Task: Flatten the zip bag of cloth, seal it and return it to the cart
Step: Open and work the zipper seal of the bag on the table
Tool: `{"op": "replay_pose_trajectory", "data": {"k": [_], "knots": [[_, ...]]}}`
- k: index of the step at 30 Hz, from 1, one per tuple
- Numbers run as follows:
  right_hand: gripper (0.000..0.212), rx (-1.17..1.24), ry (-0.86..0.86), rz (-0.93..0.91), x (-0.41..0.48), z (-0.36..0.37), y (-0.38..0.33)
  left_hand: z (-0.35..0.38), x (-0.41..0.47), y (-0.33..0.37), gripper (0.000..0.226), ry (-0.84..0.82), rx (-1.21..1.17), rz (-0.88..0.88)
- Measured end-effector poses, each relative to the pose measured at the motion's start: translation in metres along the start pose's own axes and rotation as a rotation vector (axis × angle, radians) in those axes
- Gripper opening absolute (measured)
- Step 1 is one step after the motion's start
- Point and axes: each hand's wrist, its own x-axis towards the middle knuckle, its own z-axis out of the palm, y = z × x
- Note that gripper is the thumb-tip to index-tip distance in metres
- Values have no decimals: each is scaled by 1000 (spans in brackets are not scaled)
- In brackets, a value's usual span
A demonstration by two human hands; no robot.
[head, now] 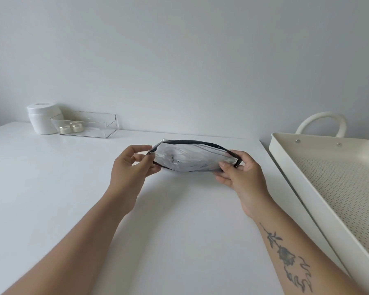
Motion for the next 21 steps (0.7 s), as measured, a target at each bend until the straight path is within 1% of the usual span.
{"op": "replay_pose_trajectory", "data": {"k": [4, 9, 11, 12, 14, 17, 19, 21], "knots": [[25, -193, 68, -123, -3, 2, -2, 7, -2, -2, 12, 79, 182, 70], [35, -526, 120, -268, -7, 9, 0, 8, -2, -5, 15, 194, 274, 129], [38, -570, 125, -290, -10, 15, 3, 8, -3, -4, 16, 208, 354, 171], [38, -568, 122, -293, -12, 17, 5, 7, -4, -3, 13, 207, 404, 191], [36, -555, 93, -293, -13, 19, 7, 7, -5, -1, 11, 177, 442, 235], [28, -605, 27, -311, -14, 19, 6, 7, -9, 0, 35, -1, 434, 345], [33, -612, -21, -336, -14, 21, 6, 8, -10, 0, 46, -87, 477, 399], [41, -588, -82, -352, -15, 22, 7, 8, -9, 0, 43, -71, 509, 399]]}}
